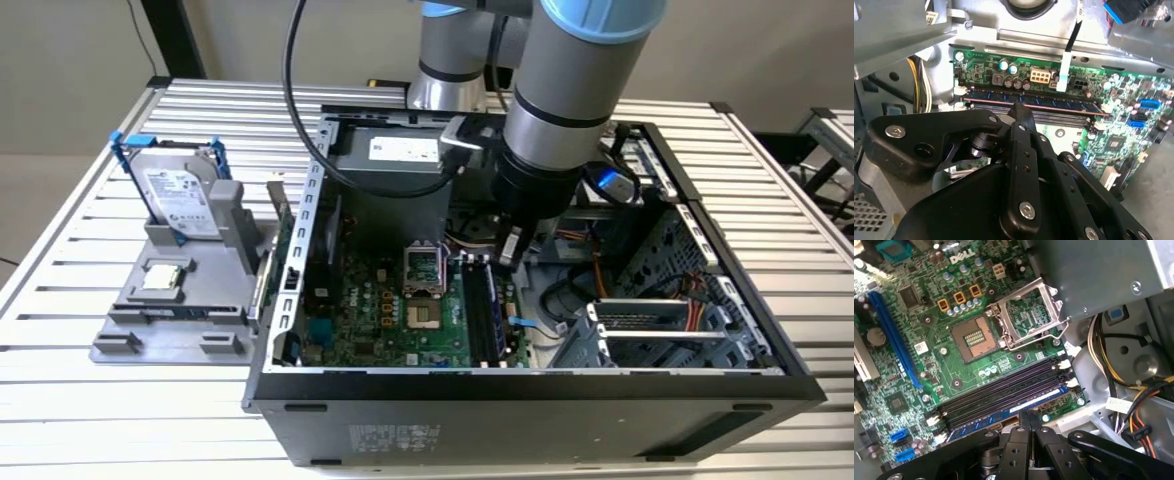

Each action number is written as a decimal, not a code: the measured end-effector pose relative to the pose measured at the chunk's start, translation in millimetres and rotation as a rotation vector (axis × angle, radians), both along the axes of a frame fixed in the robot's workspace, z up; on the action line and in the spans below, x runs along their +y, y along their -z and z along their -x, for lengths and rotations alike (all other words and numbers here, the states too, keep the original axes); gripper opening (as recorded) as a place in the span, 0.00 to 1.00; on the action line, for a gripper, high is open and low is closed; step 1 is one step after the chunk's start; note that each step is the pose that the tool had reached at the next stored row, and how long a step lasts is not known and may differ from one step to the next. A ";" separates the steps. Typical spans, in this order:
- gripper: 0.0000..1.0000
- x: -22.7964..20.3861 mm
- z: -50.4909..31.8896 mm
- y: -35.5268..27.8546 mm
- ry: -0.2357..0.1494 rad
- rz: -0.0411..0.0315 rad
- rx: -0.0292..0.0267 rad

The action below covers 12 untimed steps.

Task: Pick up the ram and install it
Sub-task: 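Press down the ram until it locks into place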

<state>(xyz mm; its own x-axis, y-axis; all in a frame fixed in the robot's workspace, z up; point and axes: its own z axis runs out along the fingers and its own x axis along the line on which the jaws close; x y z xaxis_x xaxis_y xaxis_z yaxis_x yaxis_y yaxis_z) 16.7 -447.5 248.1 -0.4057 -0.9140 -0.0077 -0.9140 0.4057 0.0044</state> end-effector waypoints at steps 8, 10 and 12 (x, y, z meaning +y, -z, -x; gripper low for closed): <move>0.00 0.0 0.0 0.0 -0.099 -0.0001 0.0000; 0.00 0.0 0.0 0.1 -0.123 -0.0001 0.0000; 0.00 0.0 0.0 0.1 -0.144 -0.0001 0.0000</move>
